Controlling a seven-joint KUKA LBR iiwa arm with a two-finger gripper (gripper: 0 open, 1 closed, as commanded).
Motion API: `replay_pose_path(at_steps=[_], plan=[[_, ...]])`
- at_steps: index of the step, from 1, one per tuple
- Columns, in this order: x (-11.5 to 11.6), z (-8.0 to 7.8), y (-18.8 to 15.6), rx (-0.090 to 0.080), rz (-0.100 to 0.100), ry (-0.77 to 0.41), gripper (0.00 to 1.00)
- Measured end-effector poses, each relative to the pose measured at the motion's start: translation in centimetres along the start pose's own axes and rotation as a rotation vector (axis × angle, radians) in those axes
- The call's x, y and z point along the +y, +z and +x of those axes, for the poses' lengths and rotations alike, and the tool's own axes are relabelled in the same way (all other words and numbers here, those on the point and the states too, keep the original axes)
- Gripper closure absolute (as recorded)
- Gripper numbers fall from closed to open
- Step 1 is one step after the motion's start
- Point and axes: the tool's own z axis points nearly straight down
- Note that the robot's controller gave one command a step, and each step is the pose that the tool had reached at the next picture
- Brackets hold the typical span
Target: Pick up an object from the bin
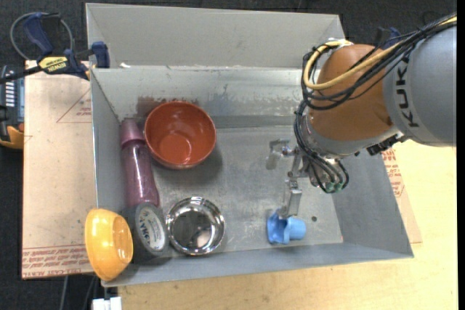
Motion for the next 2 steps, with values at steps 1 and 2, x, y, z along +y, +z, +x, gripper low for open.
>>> replay_pose_path(at_steps=[1,2], plan=[[0.0,-0.2,-0.4,-0.007,0.0,0.0,0.0],[-4.3,3.9,9.5,-0.027,0.003,-0.322,0.0]])
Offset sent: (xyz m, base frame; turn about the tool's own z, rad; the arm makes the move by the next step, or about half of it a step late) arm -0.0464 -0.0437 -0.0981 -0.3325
